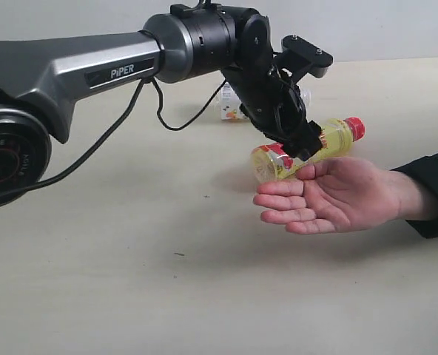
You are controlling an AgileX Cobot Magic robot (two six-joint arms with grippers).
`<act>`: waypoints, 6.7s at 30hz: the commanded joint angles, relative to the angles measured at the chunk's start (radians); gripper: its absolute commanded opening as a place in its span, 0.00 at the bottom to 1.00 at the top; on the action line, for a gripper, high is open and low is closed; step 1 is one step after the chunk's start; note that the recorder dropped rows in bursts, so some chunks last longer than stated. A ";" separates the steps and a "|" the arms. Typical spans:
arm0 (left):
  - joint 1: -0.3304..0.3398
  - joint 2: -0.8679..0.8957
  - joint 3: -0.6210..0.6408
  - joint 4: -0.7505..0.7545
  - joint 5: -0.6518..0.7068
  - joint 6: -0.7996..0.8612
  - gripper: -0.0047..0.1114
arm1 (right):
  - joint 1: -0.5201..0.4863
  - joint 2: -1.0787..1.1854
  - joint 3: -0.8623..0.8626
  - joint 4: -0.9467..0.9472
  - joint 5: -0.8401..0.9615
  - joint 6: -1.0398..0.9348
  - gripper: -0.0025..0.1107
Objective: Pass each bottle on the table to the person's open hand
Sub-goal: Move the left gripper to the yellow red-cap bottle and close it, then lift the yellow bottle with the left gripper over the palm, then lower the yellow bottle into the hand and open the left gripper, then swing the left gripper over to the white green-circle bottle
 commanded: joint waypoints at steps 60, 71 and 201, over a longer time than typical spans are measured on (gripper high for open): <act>-0.137 -0.229 -0.003 0.166 0.390 -0.802 0.04 | -0.005 0.004 0.005 -0.003 -0.012 -0.002 0.02; -0.194 -0.219 -0.003 0.311 0.390 -1.082 0.04 | -0.005 0.004 0.005 -0.003 -0.013 -0.002 0.02; 0.330 0.005 -0.186 -0.197 -0.132 0.877 0.71 | -0.005 0.004 0.005 -0.003 -0.013 -0.002 0.02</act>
